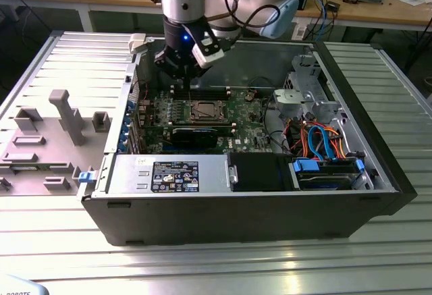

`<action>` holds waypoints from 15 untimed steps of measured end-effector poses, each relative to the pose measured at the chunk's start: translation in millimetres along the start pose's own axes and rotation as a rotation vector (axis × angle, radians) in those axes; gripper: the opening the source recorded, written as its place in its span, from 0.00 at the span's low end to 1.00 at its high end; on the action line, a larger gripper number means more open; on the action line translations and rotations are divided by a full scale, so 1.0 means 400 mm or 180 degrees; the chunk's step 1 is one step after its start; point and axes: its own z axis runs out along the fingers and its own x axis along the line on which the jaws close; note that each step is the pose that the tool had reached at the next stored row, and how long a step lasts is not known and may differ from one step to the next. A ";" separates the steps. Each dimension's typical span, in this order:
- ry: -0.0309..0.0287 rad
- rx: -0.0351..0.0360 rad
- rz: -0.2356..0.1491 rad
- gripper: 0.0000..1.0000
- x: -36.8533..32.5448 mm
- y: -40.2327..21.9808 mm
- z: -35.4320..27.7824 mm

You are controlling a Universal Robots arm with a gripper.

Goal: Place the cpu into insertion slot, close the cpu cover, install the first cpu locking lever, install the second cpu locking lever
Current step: 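Install the first cpu locking lever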

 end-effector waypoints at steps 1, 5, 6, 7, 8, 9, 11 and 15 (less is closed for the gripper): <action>0.0000 0.0000 0.0004 0.11 0.008 0.002 0.000; -0.0001 0.0000 0.0021 0.11 0.017 0.012 0.004; -0.0001 0.0000 0.0022 0.11 0.017 0.016 0.005; -0.0001 0.0000 0.0023 0.11 0.017 0.021 0.006; -0.0001 0.0001 0.0024 0.11 0.018 0.033 0.009; -0.0001 0.0001 0.0025 0.11 0.017 0.041 0.010; -0.0001 0.0000 0.0024 0.11 0.015 0.060 0.013; -0.0001 0.0007 0.0024 0.11 0.014 0.084 0.022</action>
